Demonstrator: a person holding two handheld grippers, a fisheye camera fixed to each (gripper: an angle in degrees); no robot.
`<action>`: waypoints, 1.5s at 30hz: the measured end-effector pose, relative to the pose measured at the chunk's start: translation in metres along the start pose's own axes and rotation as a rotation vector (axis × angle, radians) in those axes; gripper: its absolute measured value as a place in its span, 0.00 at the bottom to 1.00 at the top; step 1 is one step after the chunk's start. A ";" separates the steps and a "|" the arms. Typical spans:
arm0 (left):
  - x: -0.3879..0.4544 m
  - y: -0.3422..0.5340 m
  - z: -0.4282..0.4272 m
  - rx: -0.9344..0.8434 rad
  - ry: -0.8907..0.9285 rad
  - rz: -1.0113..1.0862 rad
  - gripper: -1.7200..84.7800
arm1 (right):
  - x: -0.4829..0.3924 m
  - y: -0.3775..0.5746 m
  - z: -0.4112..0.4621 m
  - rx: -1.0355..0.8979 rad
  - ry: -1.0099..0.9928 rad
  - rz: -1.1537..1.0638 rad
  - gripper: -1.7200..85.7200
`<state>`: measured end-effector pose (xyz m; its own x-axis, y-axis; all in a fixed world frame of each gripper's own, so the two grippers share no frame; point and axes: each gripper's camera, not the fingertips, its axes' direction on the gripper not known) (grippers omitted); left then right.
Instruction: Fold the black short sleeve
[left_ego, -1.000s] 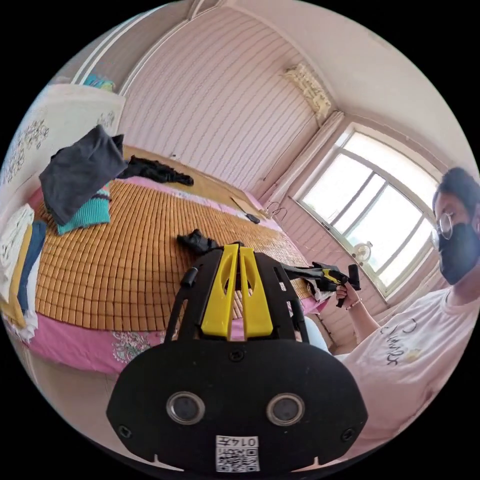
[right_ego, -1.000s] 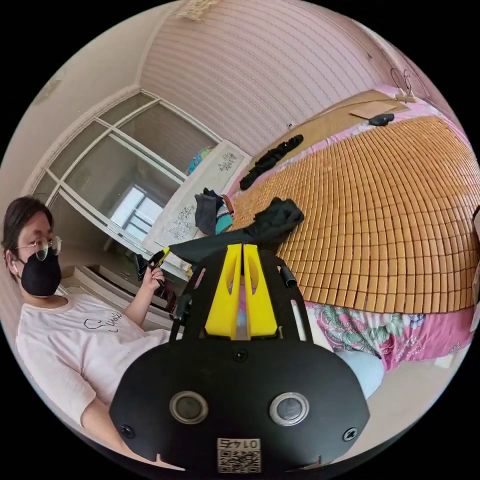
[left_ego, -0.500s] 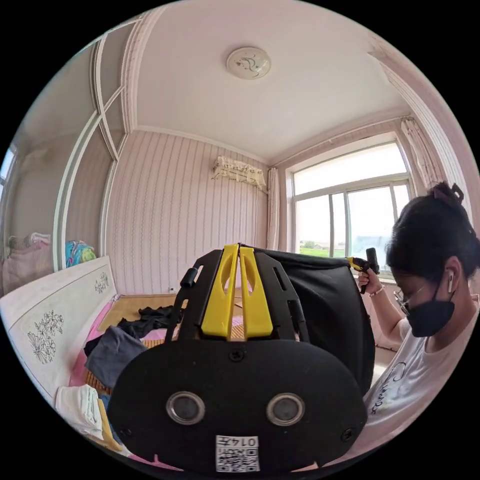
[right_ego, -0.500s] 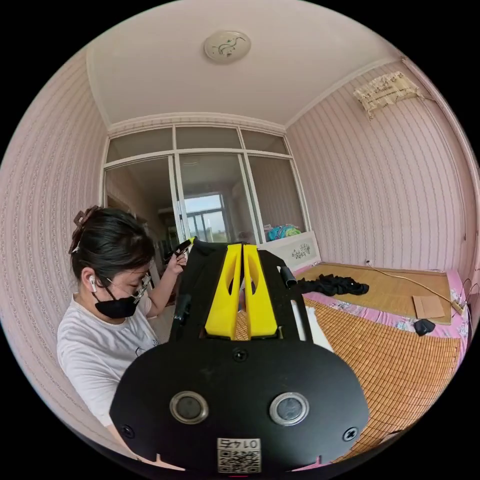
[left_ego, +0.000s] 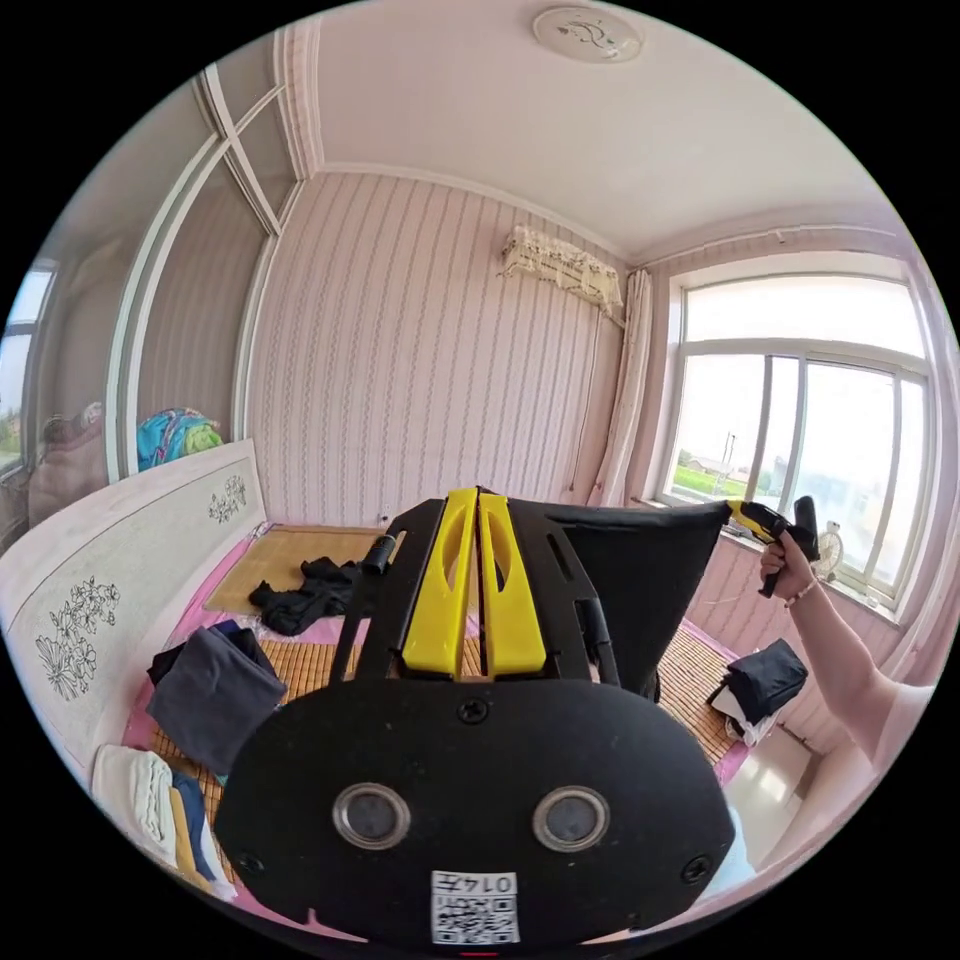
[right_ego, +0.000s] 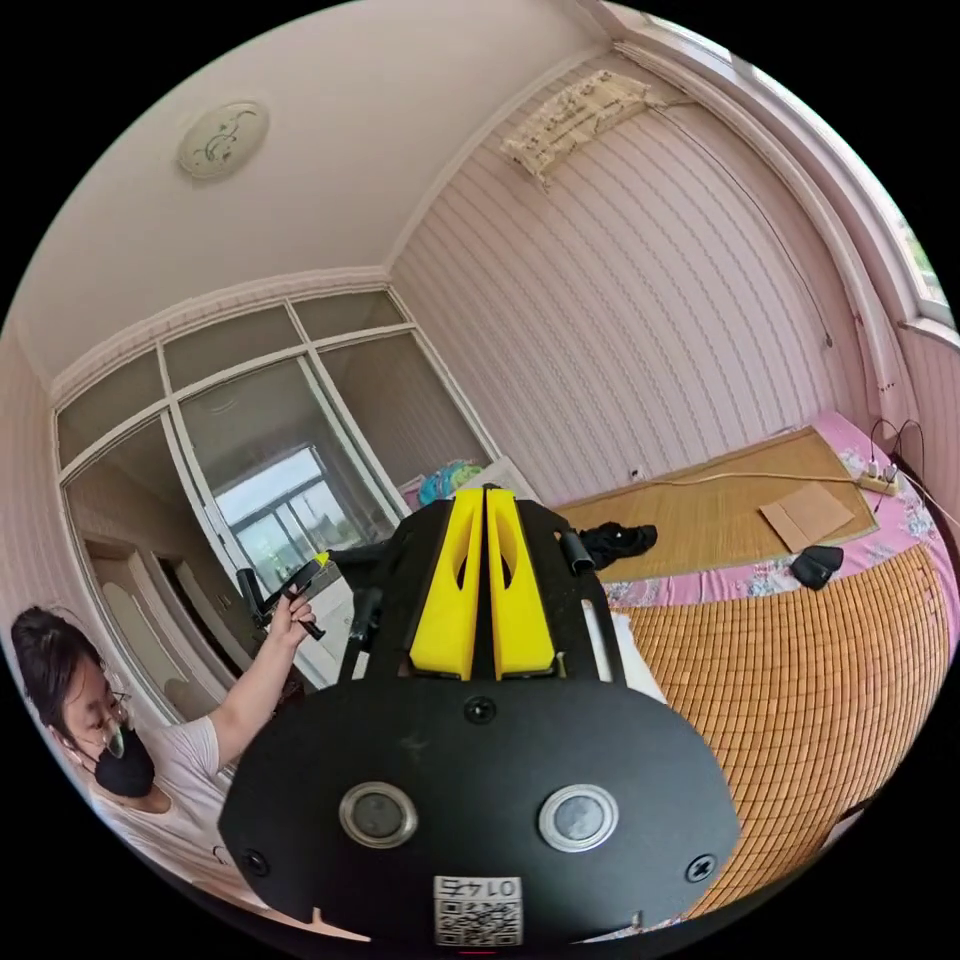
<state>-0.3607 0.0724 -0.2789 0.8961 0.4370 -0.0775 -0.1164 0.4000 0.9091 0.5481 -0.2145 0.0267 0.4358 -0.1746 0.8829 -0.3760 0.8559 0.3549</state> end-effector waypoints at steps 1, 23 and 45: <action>0.001 0.001 0.001 -0.004 -0.002 0.012 0.01 | -0.003 0.000 -0.003 0.000 -0.025 -0.030 0.02; -0.024 0.398 0.161 -0.950 0.020 -0.220 0.01 | 0.202 0.371 0.059 -0.788 0.292 0.547 0.02; 0.061 0.452 0.159 -1.195 0.075 -0.100 0.01 | 0.173 0.428 0.042 -1.139 0.387 0.464 0.02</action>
<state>-0.2904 0.1521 0.1923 0.9014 0.3911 -0.1857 -0.4067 0.9120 -0.0539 0.4275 0.1014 0.3443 0.7320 0.2376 0.6385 0.2668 0.7623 -0.5896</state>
